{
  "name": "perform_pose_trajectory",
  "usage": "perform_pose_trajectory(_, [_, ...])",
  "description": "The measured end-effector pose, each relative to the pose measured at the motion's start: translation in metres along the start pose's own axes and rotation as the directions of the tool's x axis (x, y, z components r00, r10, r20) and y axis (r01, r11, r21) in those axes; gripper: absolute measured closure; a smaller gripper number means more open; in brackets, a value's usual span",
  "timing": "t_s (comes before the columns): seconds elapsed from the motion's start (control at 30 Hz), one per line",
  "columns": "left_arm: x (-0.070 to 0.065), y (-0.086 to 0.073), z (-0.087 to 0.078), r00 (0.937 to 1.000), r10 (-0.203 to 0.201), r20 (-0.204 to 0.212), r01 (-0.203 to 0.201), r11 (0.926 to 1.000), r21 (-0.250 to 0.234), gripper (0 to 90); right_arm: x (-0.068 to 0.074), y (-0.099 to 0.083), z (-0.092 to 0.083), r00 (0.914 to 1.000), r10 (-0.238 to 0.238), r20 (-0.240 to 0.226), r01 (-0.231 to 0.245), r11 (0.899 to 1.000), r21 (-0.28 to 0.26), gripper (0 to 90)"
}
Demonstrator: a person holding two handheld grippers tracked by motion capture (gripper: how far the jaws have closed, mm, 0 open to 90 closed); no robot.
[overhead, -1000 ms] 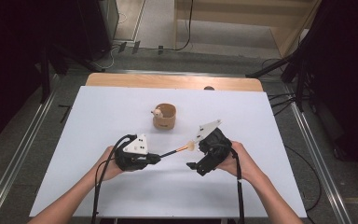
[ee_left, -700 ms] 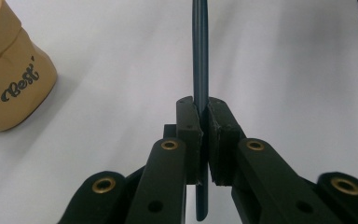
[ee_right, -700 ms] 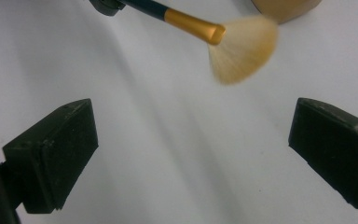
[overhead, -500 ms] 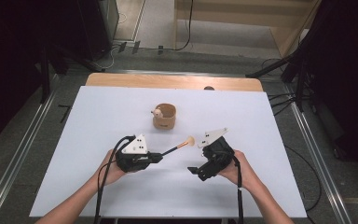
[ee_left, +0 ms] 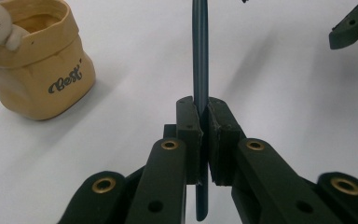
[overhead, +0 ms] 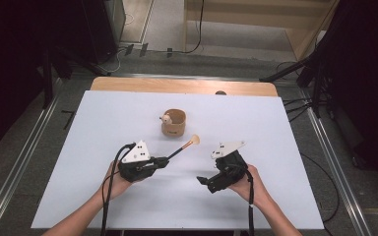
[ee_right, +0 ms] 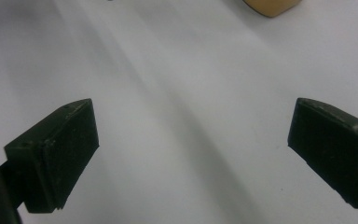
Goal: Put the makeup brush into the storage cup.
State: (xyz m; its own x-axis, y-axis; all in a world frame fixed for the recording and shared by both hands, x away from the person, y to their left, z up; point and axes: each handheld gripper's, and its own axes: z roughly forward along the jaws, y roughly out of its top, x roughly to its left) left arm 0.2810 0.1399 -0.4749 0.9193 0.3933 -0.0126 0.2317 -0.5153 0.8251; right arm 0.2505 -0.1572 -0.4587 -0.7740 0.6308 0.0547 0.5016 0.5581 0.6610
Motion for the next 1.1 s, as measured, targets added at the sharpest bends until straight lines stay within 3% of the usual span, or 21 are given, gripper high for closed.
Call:
perform_pose_trajectory(0.27, [-0.006, 0.000, 0.002, 0.9993, -0.031, -0.023, 0.030, 0.9990, -0.034, 86.0, 0.002, -0.004, 0.004, 0.9994, 0.033, -0.010, -0.033, 0.999, -0.036, 2.7])
perform_pose_trajectory(0.7, [-0.017, 0.002, 0.011, 0.9989, -0.033, -0.033, 0.031, 0.9983, -0.050, 85.9, 0.004, 0.000, 0.006, 0.9979, 0.058, -0.030, -0.060, 0.995, -0.079, 0.0])
perform_pose_trajectory(1.1, [-0.018, 0.001, 0.017, 0.9936, -0.087, -0.071, 0.082, 0.9934, -0.080, 86.0, 0.003, 0.008, 0.007, 0.9958, 0.089, -0.021, -0.091, 0.987, -0.130, 0.0])
